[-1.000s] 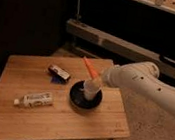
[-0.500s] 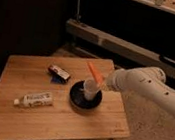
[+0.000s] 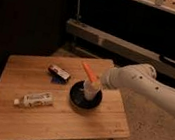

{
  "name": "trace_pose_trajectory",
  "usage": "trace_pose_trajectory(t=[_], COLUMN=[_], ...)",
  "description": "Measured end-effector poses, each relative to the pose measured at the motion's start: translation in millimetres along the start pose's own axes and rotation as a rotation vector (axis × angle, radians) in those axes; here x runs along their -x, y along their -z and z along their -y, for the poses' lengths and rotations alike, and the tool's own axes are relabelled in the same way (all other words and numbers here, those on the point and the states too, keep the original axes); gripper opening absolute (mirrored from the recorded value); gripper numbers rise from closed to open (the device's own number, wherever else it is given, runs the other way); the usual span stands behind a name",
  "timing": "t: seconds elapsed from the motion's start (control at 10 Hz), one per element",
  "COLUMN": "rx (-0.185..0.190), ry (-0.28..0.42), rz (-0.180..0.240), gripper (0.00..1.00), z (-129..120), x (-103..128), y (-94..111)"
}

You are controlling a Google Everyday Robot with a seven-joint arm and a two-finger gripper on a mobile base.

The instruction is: Place the pepper in the ceramic cup

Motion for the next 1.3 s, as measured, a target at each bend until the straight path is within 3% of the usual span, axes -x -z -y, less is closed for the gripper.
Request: trace_pose_trajectory(t=[0.8,1.3], rx=[-0.014,-0.017], ry=[-0.019,-0.018], rz=[-0.027,-0.050], gripper=[0.14,0.14], z=[10,19], x=[-10,-4], y=[4,-1])
